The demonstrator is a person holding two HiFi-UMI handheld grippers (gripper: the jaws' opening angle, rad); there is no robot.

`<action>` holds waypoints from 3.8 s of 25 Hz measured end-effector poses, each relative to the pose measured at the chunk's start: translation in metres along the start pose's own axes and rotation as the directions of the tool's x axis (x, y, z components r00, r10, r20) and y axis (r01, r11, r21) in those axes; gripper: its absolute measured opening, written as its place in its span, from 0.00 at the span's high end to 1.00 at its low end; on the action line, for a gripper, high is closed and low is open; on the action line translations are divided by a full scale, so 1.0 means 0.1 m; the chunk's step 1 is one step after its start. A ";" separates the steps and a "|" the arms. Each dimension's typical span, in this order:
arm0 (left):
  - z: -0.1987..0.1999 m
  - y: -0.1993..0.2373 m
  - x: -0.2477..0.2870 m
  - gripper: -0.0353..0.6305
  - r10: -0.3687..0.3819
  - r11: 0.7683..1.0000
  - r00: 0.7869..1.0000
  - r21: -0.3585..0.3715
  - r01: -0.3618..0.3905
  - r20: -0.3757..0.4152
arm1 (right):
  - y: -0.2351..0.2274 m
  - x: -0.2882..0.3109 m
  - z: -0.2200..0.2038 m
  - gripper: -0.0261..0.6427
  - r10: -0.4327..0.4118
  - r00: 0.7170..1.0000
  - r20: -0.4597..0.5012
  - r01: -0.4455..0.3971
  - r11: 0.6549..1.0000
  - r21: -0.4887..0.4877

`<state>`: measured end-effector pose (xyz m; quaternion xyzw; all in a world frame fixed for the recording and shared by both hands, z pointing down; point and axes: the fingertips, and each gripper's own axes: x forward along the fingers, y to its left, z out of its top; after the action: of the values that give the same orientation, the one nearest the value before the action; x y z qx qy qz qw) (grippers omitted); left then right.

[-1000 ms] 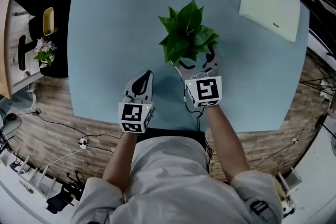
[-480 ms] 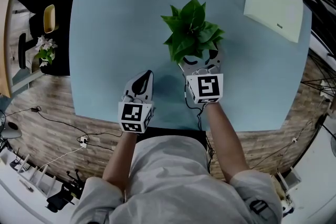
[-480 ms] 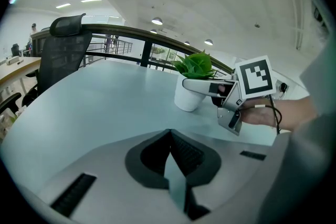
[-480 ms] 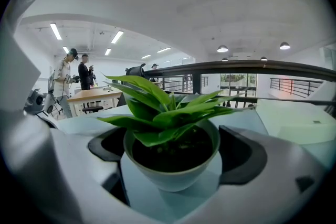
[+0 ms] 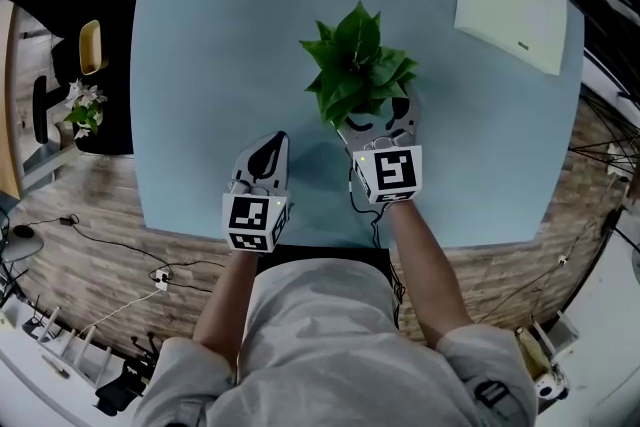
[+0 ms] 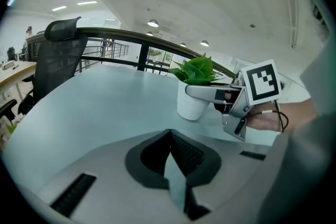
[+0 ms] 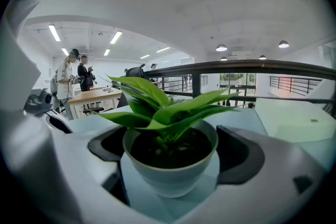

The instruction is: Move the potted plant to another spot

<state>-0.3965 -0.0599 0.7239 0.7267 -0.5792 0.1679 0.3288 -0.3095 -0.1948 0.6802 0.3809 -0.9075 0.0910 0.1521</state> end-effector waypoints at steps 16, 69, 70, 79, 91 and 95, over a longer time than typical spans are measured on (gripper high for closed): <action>0.70 -0.12 -0.18 0.93 -0.040 0.999 0.989 0.033 0.035 0.141 | 0.29 -0.31 0.60 0.18 0.018 0.997 0.079 -0.016 1.000 -0.018; 1.62 -1.77 -0.83 0.93 -0.270 0.941 0.931 0.271 0.201 0.246 | -0.05 -2.18 1.91 0.18 -0.048 0.928 0.369 0.050 0.999 0.004; 1.60 -1.84 -0.81 0.93 -0.272 0.939 0.932 0.279 0.201 0.241 | -0.09 -2.25 1.88 0.18 -0.050 0.927 0.372 0.052 0.999 0.006; 1.31 -2.48 -0.73 0.93 -0.296 0.922 0.935 0.314 0.226 0.195 | -0.33 -2.85 1.61 0.18 -0.067 0.928 0.366 0.067 0.998 0.013; 1.37 -2.88 -0.55 0.93 -0.400 0.856 0.905 0.411 0.313 0.145 | -0.82 -3.31 1.35 0.18 -0.253 0.898 0.360 0.232 0.967 0.100; 1.55 -3.00 -0.55 0.93 -0.463 0.826 0.874 0.429 0.366 0.146 | -0.89 -3.41 1.41 0.18 -0.328 0.879 0.347 0.309 0.945 0.110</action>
<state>-0.1470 -0.0900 0.4913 0.9010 -0.3970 0.1129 0.1335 -0.0478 -0.0697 0.4348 0.5387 -0.8422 0.0167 -0.0138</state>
